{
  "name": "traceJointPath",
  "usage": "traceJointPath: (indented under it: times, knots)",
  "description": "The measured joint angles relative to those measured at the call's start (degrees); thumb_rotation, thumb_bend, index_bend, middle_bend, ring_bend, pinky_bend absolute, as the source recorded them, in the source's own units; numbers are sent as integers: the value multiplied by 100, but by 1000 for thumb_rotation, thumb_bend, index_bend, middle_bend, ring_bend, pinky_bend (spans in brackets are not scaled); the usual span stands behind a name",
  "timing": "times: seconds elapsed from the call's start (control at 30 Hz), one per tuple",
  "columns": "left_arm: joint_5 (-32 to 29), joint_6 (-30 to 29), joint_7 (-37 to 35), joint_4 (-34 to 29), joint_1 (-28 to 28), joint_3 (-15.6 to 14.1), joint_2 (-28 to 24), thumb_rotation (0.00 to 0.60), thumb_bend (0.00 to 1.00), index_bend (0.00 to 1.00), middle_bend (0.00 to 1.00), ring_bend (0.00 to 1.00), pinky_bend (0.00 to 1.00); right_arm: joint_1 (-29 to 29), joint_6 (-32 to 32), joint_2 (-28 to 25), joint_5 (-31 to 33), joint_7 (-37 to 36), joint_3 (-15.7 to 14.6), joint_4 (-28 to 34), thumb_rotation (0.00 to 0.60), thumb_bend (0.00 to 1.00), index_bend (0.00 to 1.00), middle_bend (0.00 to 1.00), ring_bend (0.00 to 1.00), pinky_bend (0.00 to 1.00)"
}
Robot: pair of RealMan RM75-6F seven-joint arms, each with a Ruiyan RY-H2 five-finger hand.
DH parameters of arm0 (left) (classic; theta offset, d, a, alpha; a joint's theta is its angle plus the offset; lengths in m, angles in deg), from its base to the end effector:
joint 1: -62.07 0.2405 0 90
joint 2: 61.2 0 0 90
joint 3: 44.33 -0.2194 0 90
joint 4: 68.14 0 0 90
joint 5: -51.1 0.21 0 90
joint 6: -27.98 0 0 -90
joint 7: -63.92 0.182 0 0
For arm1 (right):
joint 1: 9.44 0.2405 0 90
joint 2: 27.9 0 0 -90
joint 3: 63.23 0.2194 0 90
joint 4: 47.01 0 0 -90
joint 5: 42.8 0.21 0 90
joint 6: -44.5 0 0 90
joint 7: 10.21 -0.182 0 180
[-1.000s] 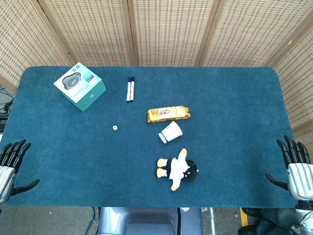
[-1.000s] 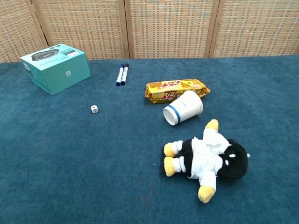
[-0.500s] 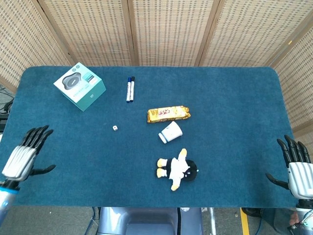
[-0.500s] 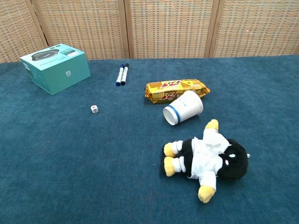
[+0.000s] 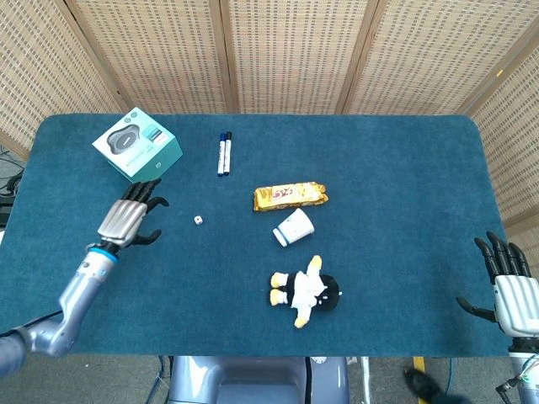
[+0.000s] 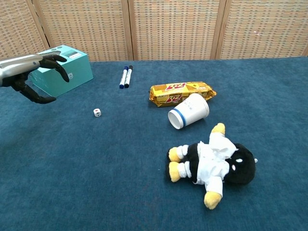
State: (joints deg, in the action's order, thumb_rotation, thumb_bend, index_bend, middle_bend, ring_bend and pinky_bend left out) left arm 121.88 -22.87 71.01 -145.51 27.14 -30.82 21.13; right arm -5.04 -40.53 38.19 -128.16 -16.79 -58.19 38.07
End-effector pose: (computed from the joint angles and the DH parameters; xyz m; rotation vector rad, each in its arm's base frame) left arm -0.1868 0.3760 0.0204 -1.7285 -1.0015 -0.8800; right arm -0.2993 -0.2233 0.1540 1.3284 -0.9008 0.9401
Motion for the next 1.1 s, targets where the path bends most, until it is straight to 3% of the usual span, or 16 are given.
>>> traceJointPath:
  times: [0.23,0.57,1.1]
  knots:
    - [-929,427,804,706,-506,92,775,600,353,370,0,0,0,32,97,-20,78,-83,19,-26,600,0,0,0,0,0]
    - [-1527,533,1336,1442,-929,130,1490,600,353,370,0,0,0,53,154,-12,118,-82,18,-46,600,0,0,0,0,0]
    - [-2149,522,1957,1863,-1291,166,1947,600,355,370,0,0,0,73,207,-29,187,-183,46,-87,600,0,0,0,0,0]
